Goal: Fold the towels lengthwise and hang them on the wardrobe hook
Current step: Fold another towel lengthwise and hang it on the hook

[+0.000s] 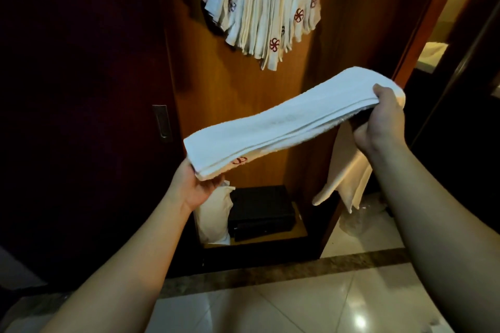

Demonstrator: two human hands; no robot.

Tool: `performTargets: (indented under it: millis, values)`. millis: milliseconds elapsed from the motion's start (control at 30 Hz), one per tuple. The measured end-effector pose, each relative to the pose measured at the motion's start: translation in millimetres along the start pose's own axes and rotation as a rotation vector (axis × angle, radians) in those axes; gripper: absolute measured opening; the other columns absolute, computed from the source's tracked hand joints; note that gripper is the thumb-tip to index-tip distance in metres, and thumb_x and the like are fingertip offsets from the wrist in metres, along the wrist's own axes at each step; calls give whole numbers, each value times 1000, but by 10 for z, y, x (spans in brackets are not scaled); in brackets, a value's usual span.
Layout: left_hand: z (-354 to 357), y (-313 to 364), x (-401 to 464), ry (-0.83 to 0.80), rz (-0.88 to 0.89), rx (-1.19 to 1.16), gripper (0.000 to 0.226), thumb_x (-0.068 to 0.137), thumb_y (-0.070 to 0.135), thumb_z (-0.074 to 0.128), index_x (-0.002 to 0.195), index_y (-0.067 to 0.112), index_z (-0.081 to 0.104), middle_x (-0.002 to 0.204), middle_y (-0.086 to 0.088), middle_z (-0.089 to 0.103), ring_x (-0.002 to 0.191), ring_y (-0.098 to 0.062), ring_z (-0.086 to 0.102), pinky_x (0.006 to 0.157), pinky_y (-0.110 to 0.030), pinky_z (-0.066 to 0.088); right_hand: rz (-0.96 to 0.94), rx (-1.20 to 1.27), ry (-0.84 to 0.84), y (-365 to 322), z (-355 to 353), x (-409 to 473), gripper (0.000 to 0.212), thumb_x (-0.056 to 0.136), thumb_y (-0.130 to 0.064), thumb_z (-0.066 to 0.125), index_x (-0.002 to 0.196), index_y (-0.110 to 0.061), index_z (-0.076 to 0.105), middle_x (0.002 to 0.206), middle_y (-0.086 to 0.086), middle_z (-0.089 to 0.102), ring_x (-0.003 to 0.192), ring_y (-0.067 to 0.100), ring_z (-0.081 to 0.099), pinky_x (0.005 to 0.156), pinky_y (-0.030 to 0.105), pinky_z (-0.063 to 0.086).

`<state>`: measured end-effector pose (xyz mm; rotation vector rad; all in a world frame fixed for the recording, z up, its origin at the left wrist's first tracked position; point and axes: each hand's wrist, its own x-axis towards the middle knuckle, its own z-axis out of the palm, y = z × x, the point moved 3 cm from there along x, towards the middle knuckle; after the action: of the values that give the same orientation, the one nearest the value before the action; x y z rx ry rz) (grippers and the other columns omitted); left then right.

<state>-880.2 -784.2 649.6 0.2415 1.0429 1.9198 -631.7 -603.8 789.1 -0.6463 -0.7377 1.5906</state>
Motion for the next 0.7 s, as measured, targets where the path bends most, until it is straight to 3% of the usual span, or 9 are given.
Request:
performTargets:
  millis: [133,267,367,467,567,633,700]
  values:
    - [-5,-112,-78,-23,-101,-31,49,96,44,41,99,12,79,104,-20,72,84,-33,70,60,-27,45,3,-33,-5,46,-7,-7,29,97,-25,58,123,-13,50,110,7,72,103,20,70,90,34,58]
    - [-69,-241,-71,0,-74,-158,48,100,30,36,94,16,81,113,-14,72,93,-32,73,81,-42,59,26,-68,31,88,-52,3,22,95,-29,59,113,-17,53,107,4,73,101,18,69,88,32,58]
    - [-119,-380,-130,-2,-82,-285,44,100,30,38,119,10,71,122,-15,69,111,-36,66,92,-54,52,48,-51,29,114,-93,23,30,95,-30,58,121,-15,53,107,5,73,100,20,71,87,34,58]
    - [-86,-523,-229,14,-97,-340,45,100,35,38,128,9,61,118,-20,70,101,-39,70,82,-48,59,74,-16,21,163,-114,15,40,94,-31,60,130,-15,50,109,7,73,103,23,70,90,39,57]
    - [-97,-638,-260,36,-143,-398,63,95,60,38,131,12,57,122,-22,67,108,-43,66,98,-55,50,99,3,18,211,-107,5,45,92,-32,60,133,-16,50,114,7,72,107,26,68,94,44,55]
    - [-98,-683,-240,22,-185,-309,74,86,72,45,131,14,56,124,-20,67,115,-42,63,106,-56,43,119,-7,8,241,-94,-6,46,92,-33,60,134,-17,51,116,7,72,107,28,68,95,48,53]
    - [-54,-710,-211,9,-225,-151,59,87,46,62,135,13,53,121,-18,69,114,-37,64,106,-54,43,125,-35,7,264,-87,-19,44,93,-34,59,133,-17,51,115,7,71,106,27,68,90,46,55]
